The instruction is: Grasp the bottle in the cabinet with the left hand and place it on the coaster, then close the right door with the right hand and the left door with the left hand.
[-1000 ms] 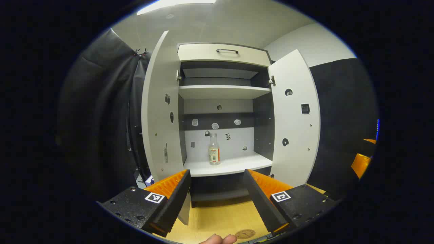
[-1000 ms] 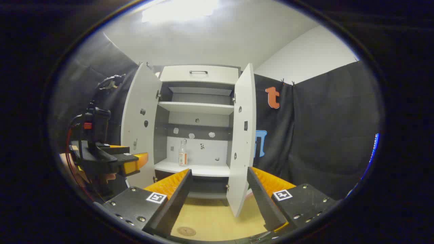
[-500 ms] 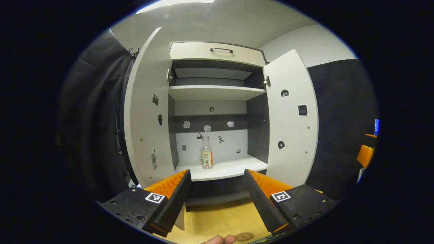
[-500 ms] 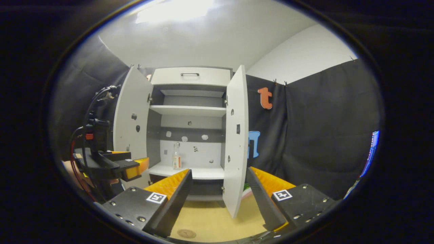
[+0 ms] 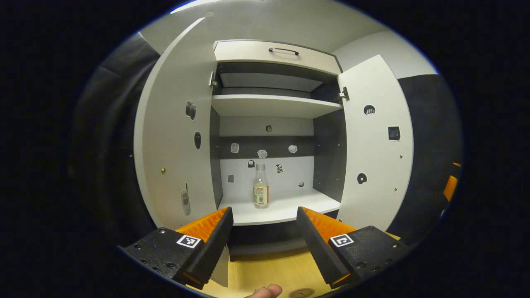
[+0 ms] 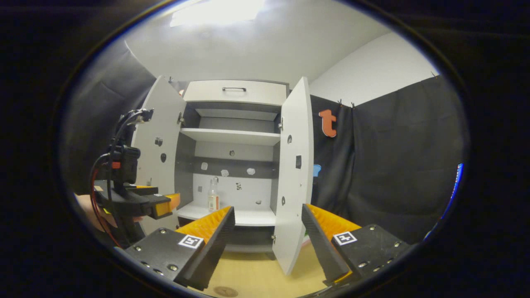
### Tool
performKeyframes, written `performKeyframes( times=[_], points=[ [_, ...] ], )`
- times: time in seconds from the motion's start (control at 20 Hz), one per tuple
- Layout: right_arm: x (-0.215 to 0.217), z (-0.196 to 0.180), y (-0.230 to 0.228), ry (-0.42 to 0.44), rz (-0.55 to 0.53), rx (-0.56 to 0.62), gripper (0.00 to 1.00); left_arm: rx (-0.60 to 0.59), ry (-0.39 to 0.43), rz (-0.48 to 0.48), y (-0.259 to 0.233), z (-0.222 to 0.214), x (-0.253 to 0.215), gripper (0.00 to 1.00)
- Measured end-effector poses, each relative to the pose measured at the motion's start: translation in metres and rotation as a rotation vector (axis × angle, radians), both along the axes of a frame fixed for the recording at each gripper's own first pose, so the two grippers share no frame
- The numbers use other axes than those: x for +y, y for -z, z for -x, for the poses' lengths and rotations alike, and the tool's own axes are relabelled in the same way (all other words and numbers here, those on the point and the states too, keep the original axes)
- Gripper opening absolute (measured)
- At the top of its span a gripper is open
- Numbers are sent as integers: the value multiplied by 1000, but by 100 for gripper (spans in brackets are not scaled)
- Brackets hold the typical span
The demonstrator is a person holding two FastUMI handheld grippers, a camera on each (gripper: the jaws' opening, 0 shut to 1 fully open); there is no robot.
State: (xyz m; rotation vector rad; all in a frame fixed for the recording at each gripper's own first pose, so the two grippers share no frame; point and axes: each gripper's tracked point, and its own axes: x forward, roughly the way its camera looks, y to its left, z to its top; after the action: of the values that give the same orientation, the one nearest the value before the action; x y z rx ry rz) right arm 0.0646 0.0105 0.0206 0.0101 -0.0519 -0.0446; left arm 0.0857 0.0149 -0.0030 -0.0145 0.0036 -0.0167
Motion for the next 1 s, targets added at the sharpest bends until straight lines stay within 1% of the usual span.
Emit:
performKeyframes(
  times=[0.15,0.25,0.35,0.4,0.45,0.6,0.7,0.75,0.8,0.85,0.9,1.0],
  points=[
    [9,-17,3,-21,21,-9,98,-8,0,-4,6,-23,-5,98],
    [17,-26,5,-46,24,-12,98,-17,-11,-24,13,-49,-4,98],
    [26,-34,6,-80,1,-9,98,-26,-35,-50,20,-80,0,98],
    [30,-39,7,-94,-5,-7,94,-31,-43,-62,24,-97,1,97],
    [30,-43,6,-99,5,-11,98,-20,-49,-69,32,-116,1,97],
    [24,-48,5,-90,36,-12,98,-11,-64,-43,46,-166,3,98],
    [20,-48,6,-86,19,-5,98,5,-88,-25,59,-201,7,98],
    [17,-48,7,-79,13,-4,98,24,-88,-17,66,-218,6,98],
    [12,-49,8,-67,15,0,98,37,-94,-7,73,-234,6,100],
    [9,-47,9,-60,29,2,98,36,-114,7,75,-252,8,98],
    [8,-46,13,-55,45,10,98,17,-136,19,76,-268,14,99],
    [3,-40,20,-38,40,23,98,12,-160,35,80,-295,17,98]
  ],
)
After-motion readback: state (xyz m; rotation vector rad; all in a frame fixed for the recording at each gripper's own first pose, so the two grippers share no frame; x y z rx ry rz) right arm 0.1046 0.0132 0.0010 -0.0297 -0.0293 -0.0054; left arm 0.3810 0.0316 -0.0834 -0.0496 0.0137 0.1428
